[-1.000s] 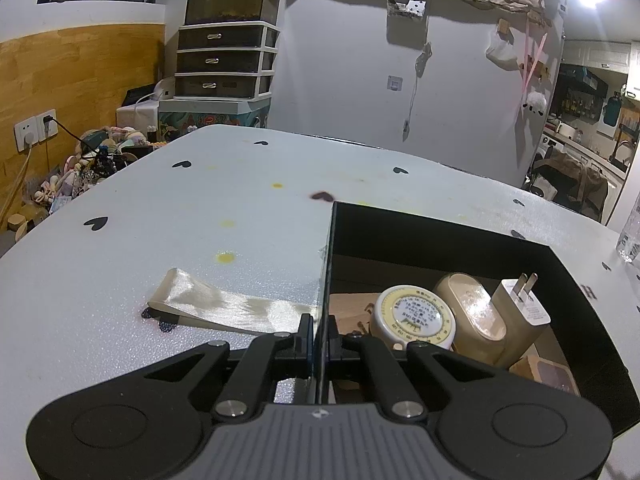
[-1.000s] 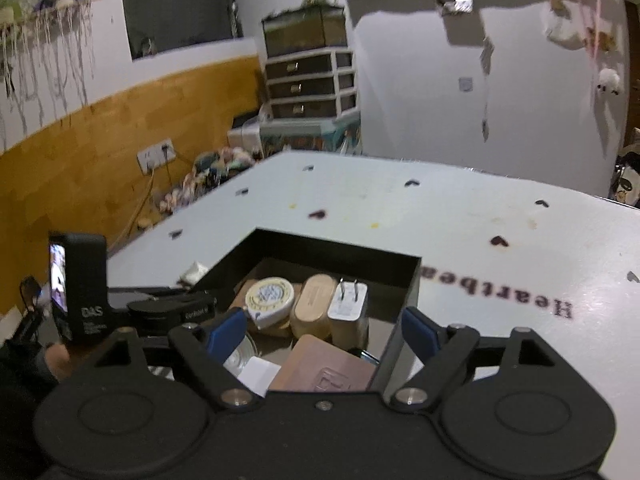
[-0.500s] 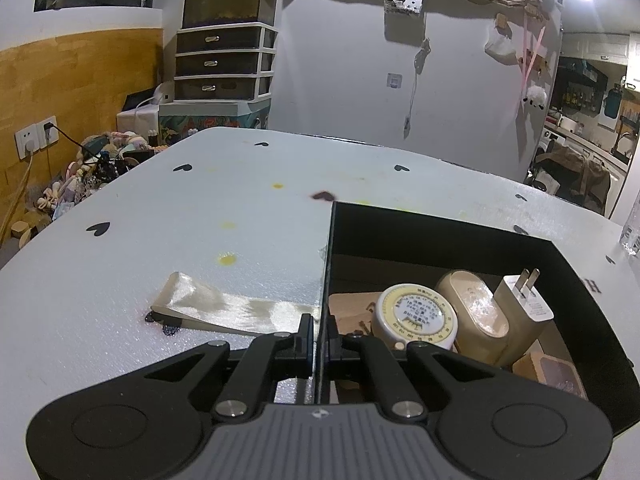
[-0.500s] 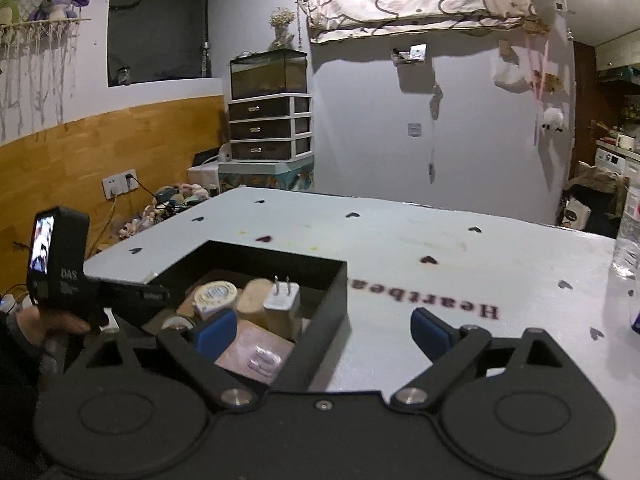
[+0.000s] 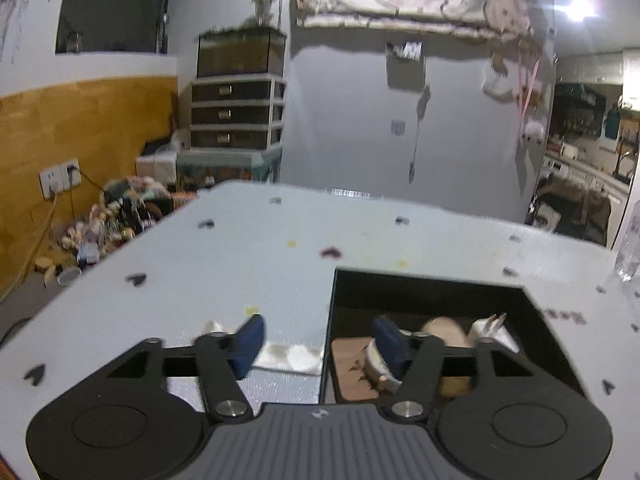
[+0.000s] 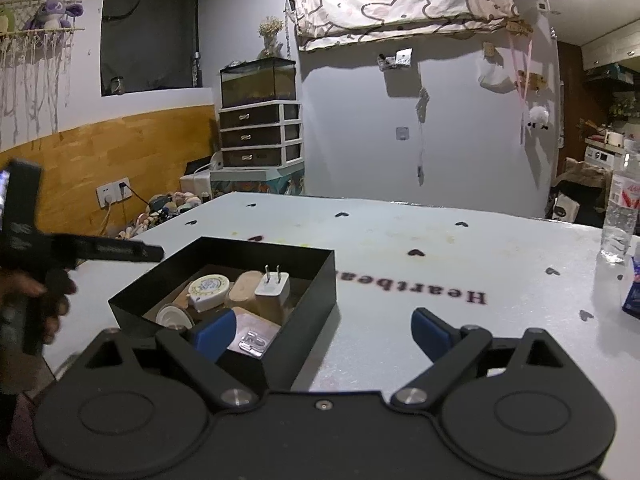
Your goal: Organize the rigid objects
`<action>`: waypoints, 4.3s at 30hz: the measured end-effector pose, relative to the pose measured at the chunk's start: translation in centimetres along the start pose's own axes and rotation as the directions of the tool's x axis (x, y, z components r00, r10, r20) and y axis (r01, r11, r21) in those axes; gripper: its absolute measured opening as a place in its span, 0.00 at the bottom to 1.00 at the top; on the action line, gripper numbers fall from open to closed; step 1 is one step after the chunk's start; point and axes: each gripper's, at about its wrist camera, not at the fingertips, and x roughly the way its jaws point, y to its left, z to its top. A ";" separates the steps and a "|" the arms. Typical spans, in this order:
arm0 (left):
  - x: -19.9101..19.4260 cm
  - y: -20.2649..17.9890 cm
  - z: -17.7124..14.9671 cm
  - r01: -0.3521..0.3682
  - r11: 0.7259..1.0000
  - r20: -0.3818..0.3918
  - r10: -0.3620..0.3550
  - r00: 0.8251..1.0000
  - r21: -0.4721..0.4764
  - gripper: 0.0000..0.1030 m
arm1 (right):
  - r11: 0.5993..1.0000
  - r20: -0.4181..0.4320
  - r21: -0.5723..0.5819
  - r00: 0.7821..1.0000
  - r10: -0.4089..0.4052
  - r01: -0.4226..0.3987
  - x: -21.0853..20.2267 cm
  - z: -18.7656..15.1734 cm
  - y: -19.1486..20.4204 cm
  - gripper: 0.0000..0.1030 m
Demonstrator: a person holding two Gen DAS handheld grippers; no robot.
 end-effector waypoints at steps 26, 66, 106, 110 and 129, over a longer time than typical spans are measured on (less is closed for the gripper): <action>-11.3 -6.1 -3.7 0.019 0.993 0.186 -0.041 0.982 0.116 1.00 | 0.990 0.139 -0.031 0.982 -0.130 0.136 -5.3 -0.3 -0.7 1.00; -12.8 -5.7 -5.9 -0.017 0.999 0.147 0.012 0.989 0.033 1.00 | 0.985 0.112 -0.009 0.979 -0.173 0.175 -6.1 -1.3 -0.4 1.00; -12.6 -6.0 -6.1 -0.013 0.999 0.140 0.008 0.990 0.035 1.00 | 0.984 0.105 -0.003 0.979 -0.175 0.176 -5.9 -1.3 -0.6 1.00; -12.6 -6.0 -6.1 -0.013 0.999 0.138 0.008 0.990 0.035 1.00 | 0.984 0.104 -0.003 0.979 -0.175 0.176 -5.9 -1.3 -0.6 1.00; -12.5 -6.1 -6.3 -0.012 0.999 0.134 0.007 0.991 0.035 1.00 | 0.984 0.101 0.000 0.979 -0.176 0.177 -6.0 -1.4 -0.6 1.00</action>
